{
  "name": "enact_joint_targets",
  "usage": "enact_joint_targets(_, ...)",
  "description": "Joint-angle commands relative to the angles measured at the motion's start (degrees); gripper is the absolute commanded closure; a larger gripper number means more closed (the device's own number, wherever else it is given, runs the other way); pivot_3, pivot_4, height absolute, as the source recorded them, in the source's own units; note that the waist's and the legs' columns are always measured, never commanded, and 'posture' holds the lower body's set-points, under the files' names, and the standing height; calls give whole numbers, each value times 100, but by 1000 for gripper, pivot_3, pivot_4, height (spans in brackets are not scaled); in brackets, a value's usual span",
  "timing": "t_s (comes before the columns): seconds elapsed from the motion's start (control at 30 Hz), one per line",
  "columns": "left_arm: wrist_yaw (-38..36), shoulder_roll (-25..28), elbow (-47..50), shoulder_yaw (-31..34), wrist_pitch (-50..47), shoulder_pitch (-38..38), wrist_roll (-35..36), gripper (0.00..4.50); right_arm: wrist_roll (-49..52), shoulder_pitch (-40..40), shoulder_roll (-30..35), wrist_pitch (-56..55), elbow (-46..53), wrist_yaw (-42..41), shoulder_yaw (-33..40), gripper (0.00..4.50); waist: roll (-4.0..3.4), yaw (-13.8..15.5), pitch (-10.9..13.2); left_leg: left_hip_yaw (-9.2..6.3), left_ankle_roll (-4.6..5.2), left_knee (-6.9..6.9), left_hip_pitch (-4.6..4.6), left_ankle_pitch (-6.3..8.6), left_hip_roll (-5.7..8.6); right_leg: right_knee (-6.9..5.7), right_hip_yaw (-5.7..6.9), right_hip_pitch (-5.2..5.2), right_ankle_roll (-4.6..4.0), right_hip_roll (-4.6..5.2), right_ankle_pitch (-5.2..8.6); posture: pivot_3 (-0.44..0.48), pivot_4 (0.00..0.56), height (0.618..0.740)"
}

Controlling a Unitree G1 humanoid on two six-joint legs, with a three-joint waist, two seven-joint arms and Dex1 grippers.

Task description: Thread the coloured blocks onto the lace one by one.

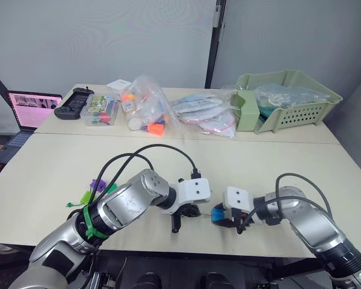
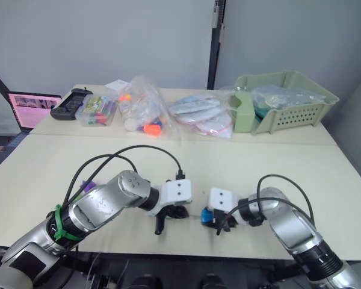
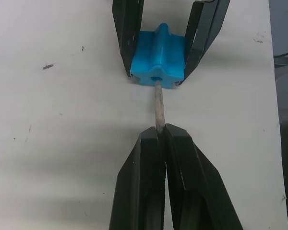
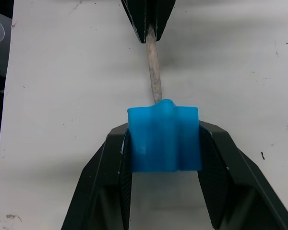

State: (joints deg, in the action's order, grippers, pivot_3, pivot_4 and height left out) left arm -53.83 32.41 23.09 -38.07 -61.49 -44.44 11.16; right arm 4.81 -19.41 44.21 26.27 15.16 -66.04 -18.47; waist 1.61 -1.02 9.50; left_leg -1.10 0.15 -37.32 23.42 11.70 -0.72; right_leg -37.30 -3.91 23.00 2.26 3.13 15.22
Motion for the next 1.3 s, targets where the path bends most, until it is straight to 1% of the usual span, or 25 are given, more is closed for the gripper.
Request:
enact_joint_targets(0.03, 93, -112, 128, 141, 110, -9, 57, 4500, -23, 93, 18, 85, -15, -75, -202, 3139, 0, 2, 0, 0, 0, 0, 0, 0, 0, 0, 0, 0, 0, 0, 0, 0, 150, 740)
enact_joint_targets(0.27, 174, -350, 22, 109, 160, -24, 115, 4500, -9, 94, 10, 157, 42, -63, -202, 3139, 0, 5, 0, 0, 0, -1, 1, 0, 0, 0, 0, 0, 0, 0, 0, 0, 150, 740)
enact_joint_targets(0.4, 262, -678, -141, 173, 220, 95, 201, 4500, 3, 88, -14, 209, 71, -38, -189, 3139, 0, 15, 0, 0, 0, -2, 1, 0, 1, 0, 0, -1, 0, 1, 0, 0, 150, 740)
enact_joint_targets(0.53, 302, -942, -356, 263, 628, 265, 190, 4500, 9, 124, -24, 252, 140, -21, -188, 3139, 0, 32, 0, -1, 0, -5, -12, 0, 3, 1, 1, -18, 0, 3, 0, 0, 150, 740)
enact_joint_targets(0.67, 349, -1105, -526, 437, 1056, 428, 151, 4500, 21, 144, -14, 263, 160, -24, -164, 3139, 0, 76, 0, -11, 0, -10, -45, 0, 13, 19, 13, -70, 4, 14, 0, 0, 150, 740)
enact_joint_targets(0.8, 285, -1091, -597, 538, 1546, 559, 95, 4500, 17, 150, -9, 261, 171, -36, -156, 3139, 0, 86, 0, -12, 0, -33, -35, 0, 15, 18, 14, -72, 12, 17, -4, 0, 150, 740)
enact_joint_targets(0.97, 46, -896, -658, 459, 2178, 581, -102, 4500, 18, 151, 27, 216, 155, -105, -186, 3139, 0, 88, 0, -17, 0, -40, -26, 1, 17, 18, 19, -69, 13, 18, -5, 0, 150, 740)
enact_joint_targets(1.13, -156, -863, -752, 380, 2393, 519, -262, 4500, 9, 98, -10, 229, 130, -94, -203, 3139, 0, 79, 0, -18, 1, -40, -23, 1, 17, 18, 19, -67, 13, 18, -5, 0, 150, 740)
enact_joint_targets(1.3, -144, -853, -798, 406, 2550, 604, -489, 4500, 2, 159, -4, 240, 173, -67, -197, 3139, 0, 68, 0, -18, 2, -40, -23, 2, 17, 18, 20, -67, 14, 17, -5, 0, 150, 740)
